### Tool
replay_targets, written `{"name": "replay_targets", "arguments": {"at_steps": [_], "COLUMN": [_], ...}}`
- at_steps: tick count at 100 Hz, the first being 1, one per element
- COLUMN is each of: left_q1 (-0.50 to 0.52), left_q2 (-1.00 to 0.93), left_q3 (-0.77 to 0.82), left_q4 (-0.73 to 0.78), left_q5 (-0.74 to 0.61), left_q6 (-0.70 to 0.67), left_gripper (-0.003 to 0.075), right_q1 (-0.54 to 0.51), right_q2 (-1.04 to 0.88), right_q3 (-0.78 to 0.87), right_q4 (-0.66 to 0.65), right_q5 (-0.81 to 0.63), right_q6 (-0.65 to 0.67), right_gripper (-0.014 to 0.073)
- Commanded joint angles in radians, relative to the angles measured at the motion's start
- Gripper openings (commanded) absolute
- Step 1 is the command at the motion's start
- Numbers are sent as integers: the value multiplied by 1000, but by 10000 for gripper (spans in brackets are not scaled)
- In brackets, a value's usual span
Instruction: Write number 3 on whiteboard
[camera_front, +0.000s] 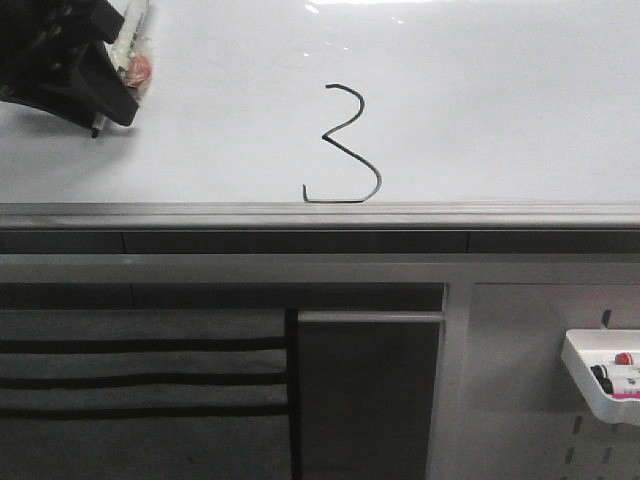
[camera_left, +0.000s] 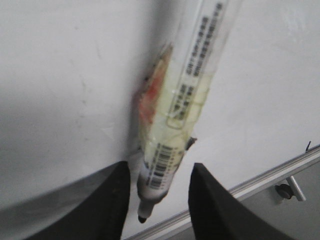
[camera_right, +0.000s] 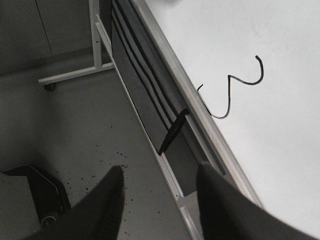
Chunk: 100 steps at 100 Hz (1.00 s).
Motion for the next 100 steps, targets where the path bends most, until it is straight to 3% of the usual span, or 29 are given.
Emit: {"name": "replay_targets", "arguments": {"at_steps": [1, 12, 24, 56, 68, 88, 100], "left_q1": [11, 11, 11, 11, 28, 111, 155], "left_q2": [-24, -37, -95, -410, -575, -862, -1014], "left_q3": [-27, -29, -29, -27, 25, 262, 408], "left_q4": [-17, -1, 69, 179, 225, 268, 268], "left_q5": [-65, -28, 31, 222, 259, 148, 40], "left_q6": [-13, -13, -13, -35, -85, -141, -141], "left_gripper": [316, 316, 316, 315, 315, 315, 313], "right_q1": [-4, -4, -4, -4, -4, -4, -4], "right_q2": [-16, -17, -40, -87, -137, -289, -384], "right_q3": [-31, -33, -35, -16, 57, 228, 321], "right_q4": [31, 26, -35, -399, -401, -405, -405], "right_q5": [-31, -18, -19, -30, -88, -290, -419], "right_q6": [0, 11, 128, 791, 854, 902, 931], "right_gripper": [295, 295, 295, 282, 185, -42, -62]}}
